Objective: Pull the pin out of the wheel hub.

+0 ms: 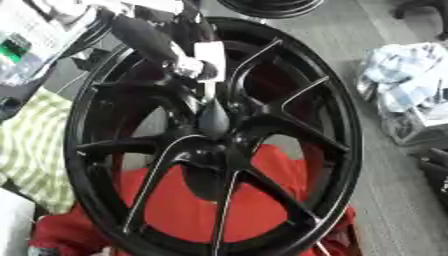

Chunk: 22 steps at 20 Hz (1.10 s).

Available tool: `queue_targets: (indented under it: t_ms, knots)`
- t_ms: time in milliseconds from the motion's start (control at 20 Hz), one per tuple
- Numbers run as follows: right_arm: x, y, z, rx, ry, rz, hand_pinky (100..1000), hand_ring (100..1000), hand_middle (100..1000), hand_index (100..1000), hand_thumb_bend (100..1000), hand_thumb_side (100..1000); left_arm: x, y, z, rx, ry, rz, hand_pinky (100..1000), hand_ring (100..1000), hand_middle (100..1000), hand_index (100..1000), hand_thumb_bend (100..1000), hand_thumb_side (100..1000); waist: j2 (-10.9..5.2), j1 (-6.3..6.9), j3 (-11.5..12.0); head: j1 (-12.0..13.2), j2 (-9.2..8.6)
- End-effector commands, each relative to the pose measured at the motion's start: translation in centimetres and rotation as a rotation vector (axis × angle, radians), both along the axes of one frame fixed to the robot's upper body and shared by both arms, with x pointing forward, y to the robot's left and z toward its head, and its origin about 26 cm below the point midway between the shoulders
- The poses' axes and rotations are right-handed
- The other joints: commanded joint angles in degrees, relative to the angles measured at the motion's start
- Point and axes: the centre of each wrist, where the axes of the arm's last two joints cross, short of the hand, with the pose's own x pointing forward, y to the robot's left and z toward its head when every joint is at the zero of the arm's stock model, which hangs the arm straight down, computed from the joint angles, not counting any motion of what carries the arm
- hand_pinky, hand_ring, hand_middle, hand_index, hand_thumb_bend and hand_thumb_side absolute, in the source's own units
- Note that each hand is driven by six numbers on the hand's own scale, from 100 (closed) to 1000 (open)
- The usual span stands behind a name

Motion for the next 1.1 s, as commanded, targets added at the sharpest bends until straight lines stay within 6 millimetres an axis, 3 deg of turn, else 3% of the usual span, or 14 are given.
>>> queue_targets:
  t_ms: [50, 350, 650, 750, 800, 950, 1100]
  knots:
    - [0.1, 0.1, 0.3, -0.01, -0.005, 0.003, 1000, 820, 865, 784, 100, 747, -0.1, 0.0, 1.0, -0.009, -0.018, 0.012, 778, 823, 792, 894, 304, 615, -0.68, -0.13, -0.2, 0.3, -0.87]
    - [0.1, 0.3, 0.3, -0.006, -0.007, 0.002, 1000, 820, 865, 784, 100, 742, 0.5, 0.2, 0.6, -0.012, -0.018, 0.036, 764, 807, 771, 893, 259, 558, -0.49, -0.2, -0.5, 0.7, -1.2]
    - [0.2, 0.4, 0.3, 0.003, -0.004, -0.001, 1000, 820, 865, 784, 100, 756, 1.0, 0.2, 0.2, -0.011, -0.005, 0.035, 752, 793, 757, 891, 251, 561, -0.23, -0.27, -0.7, 0.8, -1.49]
    - [0.2, 0.5, 0.3, 0.006, -0.002, -0.008, 1000, 820, 865, 785, 100, 761, 1.1, 0.2, 0.1, -0.022, -0.003, 0.028, 734, 765, 694, 851, 200, 549, -0.14, -0.28, -0.7, 0.8, -1.41]
    - [0.2, 0.5, 0.3, 0.008, -0.001, -0.011, 1000, 820, 865, 785, 100, 765, 1.1, 0.2, 0.2, -0.03, 0.0, 0.027, 704, 709, 604, 792, 121, 531, -0.12, -0.3, -0.6, 0.8, -1.37]
    - [0.2, 0.5, 0.2, 0.007, 0.003, -0.019, 1000, 821, 866, 786, 100, 767, 0.9, 0.1, 0.5, -0.078, -0.002, 0.018, 654, 636, 521, 707, 100, 492, -0.06, -0.35, -0.5, 0.9, -1.2]
    - [0.3, 0.6, 0.3, 0.008, 0.0, -0.024, 1000, 821, 866, 786, 100, 759, 0.8, 0.1, 0.7, -0.121, -0.008, 0.017, 592, 554, 420, 593, 100, 272, -0.03, -0.32, -0.4, 1.1, -1.15]
